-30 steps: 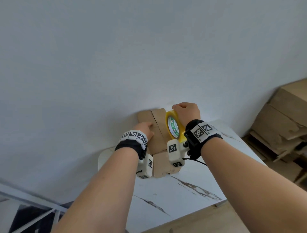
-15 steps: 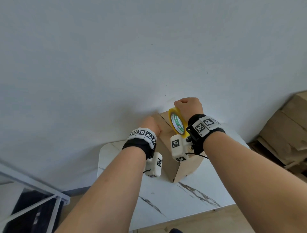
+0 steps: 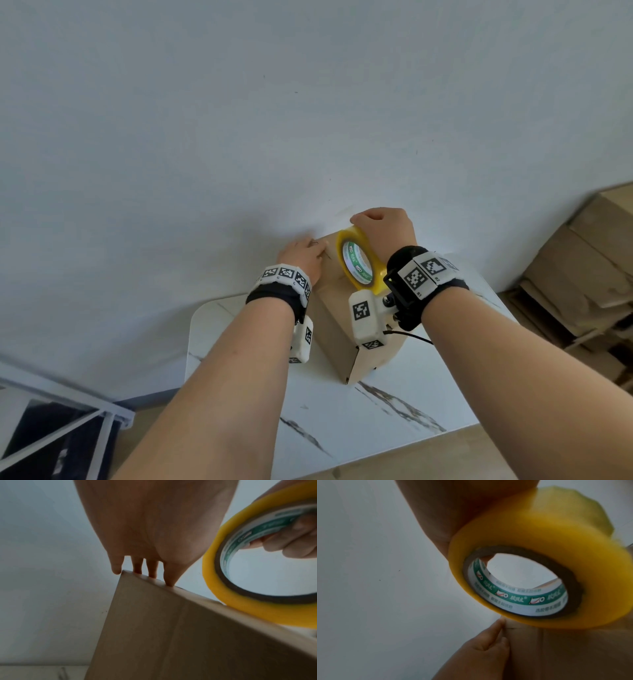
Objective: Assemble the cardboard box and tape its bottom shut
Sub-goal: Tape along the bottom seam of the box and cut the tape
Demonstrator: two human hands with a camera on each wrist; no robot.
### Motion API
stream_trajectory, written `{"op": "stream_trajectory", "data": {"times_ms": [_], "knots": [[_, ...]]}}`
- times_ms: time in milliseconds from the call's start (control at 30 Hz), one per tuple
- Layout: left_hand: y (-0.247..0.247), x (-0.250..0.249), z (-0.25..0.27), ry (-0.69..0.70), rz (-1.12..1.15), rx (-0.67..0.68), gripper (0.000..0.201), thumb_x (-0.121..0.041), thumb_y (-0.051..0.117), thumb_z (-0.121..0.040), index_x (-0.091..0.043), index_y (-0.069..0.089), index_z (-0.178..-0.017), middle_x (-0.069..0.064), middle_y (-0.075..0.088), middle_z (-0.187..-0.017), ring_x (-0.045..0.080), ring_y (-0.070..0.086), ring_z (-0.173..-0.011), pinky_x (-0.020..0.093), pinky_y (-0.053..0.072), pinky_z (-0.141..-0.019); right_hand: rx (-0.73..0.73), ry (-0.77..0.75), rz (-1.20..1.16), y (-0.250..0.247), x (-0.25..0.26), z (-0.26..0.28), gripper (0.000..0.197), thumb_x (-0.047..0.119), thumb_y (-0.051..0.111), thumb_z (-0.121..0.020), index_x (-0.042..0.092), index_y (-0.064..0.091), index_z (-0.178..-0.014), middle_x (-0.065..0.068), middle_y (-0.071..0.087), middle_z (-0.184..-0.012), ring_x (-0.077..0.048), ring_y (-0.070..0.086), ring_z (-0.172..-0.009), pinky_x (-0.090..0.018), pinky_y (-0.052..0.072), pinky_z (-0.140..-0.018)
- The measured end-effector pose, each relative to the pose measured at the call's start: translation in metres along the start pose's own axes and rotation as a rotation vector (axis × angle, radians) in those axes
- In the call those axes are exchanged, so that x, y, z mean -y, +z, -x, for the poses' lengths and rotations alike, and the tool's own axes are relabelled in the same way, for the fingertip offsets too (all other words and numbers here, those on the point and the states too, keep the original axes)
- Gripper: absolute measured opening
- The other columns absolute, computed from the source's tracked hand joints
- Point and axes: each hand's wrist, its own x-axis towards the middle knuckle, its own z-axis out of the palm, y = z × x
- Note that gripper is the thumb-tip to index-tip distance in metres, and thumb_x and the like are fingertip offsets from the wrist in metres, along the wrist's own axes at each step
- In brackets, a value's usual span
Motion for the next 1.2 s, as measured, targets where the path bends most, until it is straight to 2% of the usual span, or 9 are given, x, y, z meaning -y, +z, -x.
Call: {"op": "stream_trajectory", "data": {"times_ms": [167,333,433,500,600,700,933,1067,1200], "knots": [[0.003,-0.002,0.011,-0.086,-0.093,-0.077,0.037,-0.025,0.030,-0.100,-0.029,0.042,-0.135,0.004,0.045,-0.137,0.029,0.041,-0.124,0.042,0.037,-0.097,-0.047,0.001,-0.002,-0.011,-0.006,-0.001,0.025,0.020,0.060,-0.084,0.000,0.072,-0.092,-0.019,0.070,-0.098,-0.039,0.063,-0.097,-0.048,0.056,-0.082],[0.006,-0.011,0.026,-0.277,-0.133,-0.153,0.035,-0.019,0.037,-0.094,-0.015,0.054,-0.124,0.010,0.051,-0.124,0.031,0.046,-0.115,0.038,0.037,-0.095,-0.123,-0.029,0.061,-0.029,-0.018,-0.002,0.030,0.020,0.055,-0.082,-0.002,0.067,-0.099,-0.024,0.065,-0.104,-0.042,0.059,-0.101,-0.057,0.053,-0.080],[0.005,-0.016,0.033,-0.354,-0.091,-0.172,0.034,-0.017,0.038,-0.090,-0.015,0.061,-0.116,0.009,0.052,-0.120,0.030,0.047,-0.112,0.037,0.038,-0.092,-0.164,-0.029,0.085,-0.040,-0.029,-0.005,0.029,0.021,0.052,-0.081,0.000,0.069,-0.090,-0.021,0.070,-0.089,-0.044,0.060,-0.074,-0.044,0.056,-0.063],[0.006,-0.020,0.037,-0.388,-0.077,-0.170,0.035,-0.016,0.039,-0.087,-0.015,0.063,-0.113,0.009,0.051,-0.120,0.030,0.047,-0.112,0.038,0.038,-0.092,-0.179,-0.015,0.096,-0.045,-0.034,-0.005,0.028,0.022,0.051,-0.080,0.000,0.068,-0.083,-0.019,0.060,-0.070,-0.027,0.044,-0.057,-0.031,0.040,-0.054],[0.008,-0.026,0.042,-0.427,-0.063,-0.163,0.035,-0.015,0.040,-0.086,-0.012,0.063,-0.112,0.009,0.051,-0.121,0.030,0.047,-0.113,0.038,0.038,-0.094,-0.211,-0.005,0.102,-0.049,-0.040,-0.005,0.024,0.020,0.048,-0.079,0.002,0.061,-0.069,-0.025,0.048,-0.070,-0.020,0.035,-0.059,-0.029,0.029,-0.056],[0.008,-0.029,0.047,-0.453,-0.064,-0.161,0.033,-0.016,0.040,-0.087,-0.011,0.062,-0.111,0.010,0.051,-0.121,0.030,0.047,-0.113,0.038,0.038,-0.093,-0.228,0.005,0.168,-0.051,-0.040,-0.003,0.018,0.017,0.046,-0.078,0.017,0.045,-0.060,-0.007,0.033,-0.060,-0.021,0.026,-0.058,-0.027,0.021,-0.053],[0.013,-0.035,0.045,-0.469,0.091,-0.173,0.034,-0.005,0.040,-0.087,-0.002,0.060,-0.115,0.016,0.043,-0.126,0.033,0.047,-0.115,0.040,0.045,-0.095,-0.187,-0.022,0.187,-0.051,-0.048,-0.003,0.025,0.019,0.048,-0.083,0.014,0.057,-0.060,-0.002,0.044,-0.058,-0.020,0.034,-0.053,-0.023,0.028,-0.051],[0.020,-0.042,0.041,-0.449,0.082,-0.158,0.042,-0.010,0.041,-0.089,-0.001,0.052,-0.129,0.020,0.042,-0.132,0.034,0.048,-0.118,0.040,0.044,-0.100,-0.188,-0.046,0.223,-0.050,-0.046,-0.001,0.031,0.019,0.048,-0.086,0.014,0.049,-0.055,0.001,0.037,-0.051,-0.018,0.030,-0.047,-0.021,0.025,-0.047],[0.023,-0.041,0.039,-0.444,0.108,-0.165,0.041,-0.008,0.042,-0.088,-0.001,0.052,-0.127,0.019,0.028,-0.146,0.035,0.047,-0.118,0.041,0.045,-0.098,-0.187,-0.049,0.227,-0.050,-0.046,-0.002,0.033,0.020,0.049,-0.086,0.014,0.049,-0.054,0.002,0.039,-0.051,-0.019,0.032,-0.048,-0.021,0.025,-0.047]]}}
